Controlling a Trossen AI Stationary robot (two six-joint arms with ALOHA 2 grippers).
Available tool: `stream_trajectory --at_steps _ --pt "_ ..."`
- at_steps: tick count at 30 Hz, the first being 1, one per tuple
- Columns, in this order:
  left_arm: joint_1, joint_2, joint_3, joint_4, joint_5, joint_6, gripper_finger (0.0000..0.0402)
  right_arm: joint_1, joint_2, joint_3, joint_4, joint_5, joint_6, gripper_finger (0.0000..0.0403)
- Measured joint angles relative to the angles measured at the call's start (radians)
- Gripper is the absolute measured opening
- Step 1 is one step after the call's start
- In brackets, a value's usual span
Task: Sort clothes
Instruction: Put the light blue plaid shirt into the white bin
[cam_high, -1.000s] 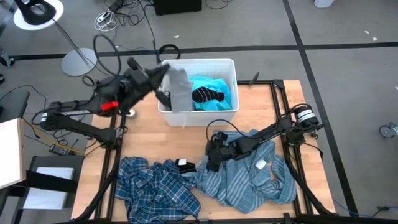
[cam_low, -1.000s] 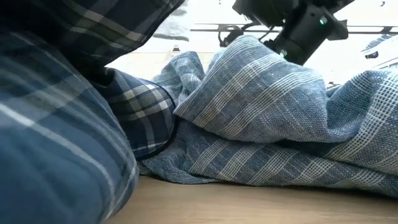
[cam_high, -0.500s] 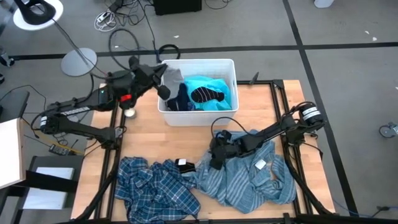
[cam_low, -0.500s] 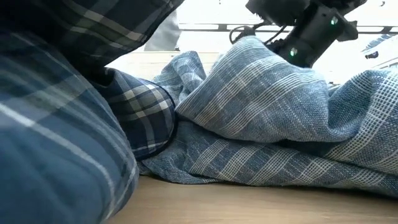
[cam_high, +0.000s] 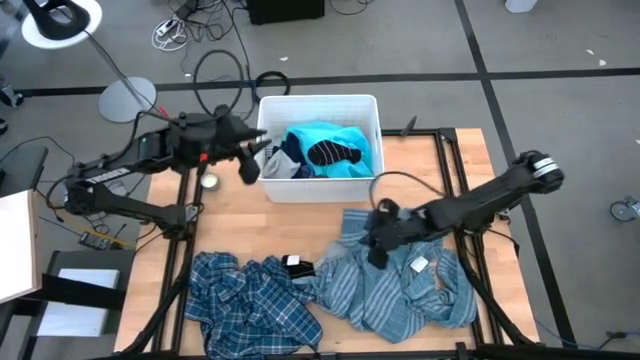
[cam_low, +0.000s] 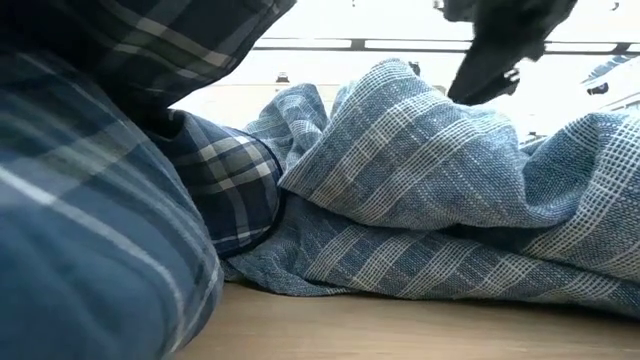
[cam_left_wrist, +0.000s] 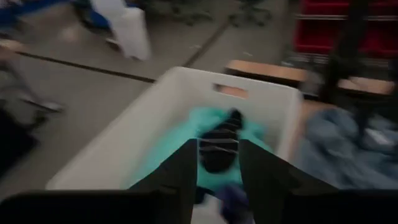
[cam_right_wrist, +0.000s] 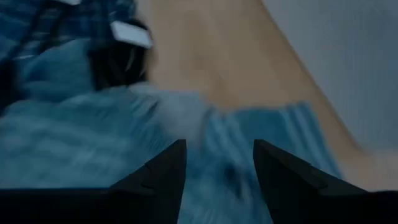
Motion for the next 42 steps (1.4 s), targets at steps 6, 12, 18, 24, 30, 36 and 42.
stream_trajectory --at_steps 6,12,18,24,30,36,42 --pt "-0.141 -0.028 -0.039 -0.1 0.037 -0.086 0.0124 0.218 -0.093 0.0 -0.186 0.071 0.186 0.0187" --pt "-0.334 -0.086 -0.193 -0.048 -0.056 -0.217 0.0124 0.418 -0.043 -0.071 -0.171 0.257 0.305 0.0187" --pt "-0.492 -0.117 -0.354 0.088 -0.126 -0.318 0.0124 0.44 0.07 -0.238 0.077 0.236 0.393 0.0187" --pt "-0.573 -0.111 -0.437 0.233 -0.155 -0.347 0.0124 0.327 0.192 -0.342 0.432 0.25 0.155 0.0187" --pt "-0.621 -0.097 -0.442 0.284 -0.225 -0.349 0.0124 0.089 0.364 -0.347 0.718 0.079 -0.149 0.0142" --pt "-0.685 -0.081 -0.441 0.215 -0.352 -0.477 0.0119 -0.072 0.395 -0.339 0.9 -0.04 -0.28 0.0019" --pt "-0.798 -0.085 -0.516 0.111 -0.487 -0.64 0.0098 -0.109 0.145 -0.23 0.713 -0.043 -0.429 0.0007"
